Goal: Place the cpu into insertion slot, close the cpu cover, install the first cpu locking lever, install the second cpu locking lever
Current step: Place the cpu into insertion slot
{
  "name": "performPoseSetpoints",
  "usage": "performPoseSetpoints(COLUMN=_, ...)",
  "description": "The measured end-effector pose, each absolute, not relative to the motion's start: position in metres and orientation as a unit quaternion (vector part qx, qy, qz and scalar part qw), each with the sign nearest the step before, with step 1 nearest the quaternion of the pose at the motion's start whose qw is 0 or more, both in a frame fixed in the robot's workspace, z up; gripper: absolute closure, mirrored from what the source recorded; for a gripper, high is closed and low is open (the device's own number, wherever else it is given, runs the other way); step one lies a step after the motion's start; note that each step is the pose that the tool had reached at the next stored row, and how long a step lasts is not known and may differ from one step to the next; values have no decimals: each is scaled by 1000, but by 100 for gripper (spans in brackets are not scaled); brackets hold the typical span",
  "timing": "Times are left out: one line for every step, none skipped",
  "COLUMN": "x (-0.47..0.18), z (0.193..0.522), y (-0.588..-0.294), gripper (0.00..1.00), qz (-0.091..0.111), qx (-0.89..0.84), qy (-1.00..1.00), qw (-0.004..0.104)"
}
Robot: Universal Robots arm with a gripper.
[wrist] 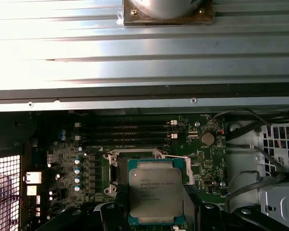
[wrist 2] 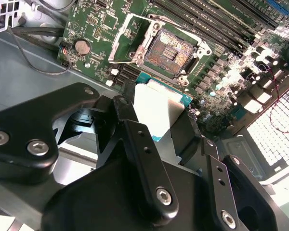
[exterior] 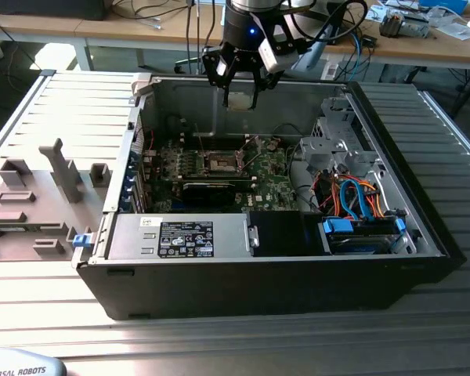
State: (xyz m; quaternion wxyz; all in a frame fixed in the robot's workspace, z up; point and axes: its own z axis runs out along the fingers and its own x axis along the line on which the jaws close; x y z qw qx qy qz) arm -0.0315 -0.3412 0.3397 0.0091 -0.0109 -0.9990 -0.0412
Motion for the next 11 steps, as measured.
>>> performPoseSetpoints(x=-32, z=340, y=-341, gripper=46, qz=-41, qx=-11, qy=-999, qw=9)
performPoseSetpoints(x=-32, z=340, y=-341, gripper=46, qz=-41, qx=-11, qy=-999, qw=9)
performPoseSetpoints(x=-32, z=339, y=-341, gripper=46, qz=-41, qx=-11, qy=-999, qw=9)
performPoseSetpoints(x=-32, z=337, y=-341, gripper=46, qz=-41, qx=-11, qy=-999, qw=9)
performPoseSetpoints(x=-32, z=334, y=-341, gripper=46, qz=-40, qx=-11, qy=-999, qw=9)
performPoseSetpoints(x=-32, z=334, y=-341, gripper=46, qz=-40, qx=-11, qy=-999, qw=9)
performPoseSetpoints(x=-32, z=334, y=-341, gripper=46, qz=-40, qx=-11, qy=-999, qw=9)
performPoseSetpoints(x=-32, z=334, y=-341, gripper=46, qz=-40, qx=-11, qy=-999, qw=9)
performPoseSetpoints(x=-32, z=334, y=-341, gripper=46, qz=-40, qx=-11, qy=-999, qw=9)
performPoseSetpoints(x=-32, z=334, y=-341, gripper=46, qz=-40, qx=-11, qy=-999, qw=9)
performPoseSetpoints(x=-32, z=334, y=-341, gripper=46, qz=-40, qx=-11, qy=-999, qw=9)
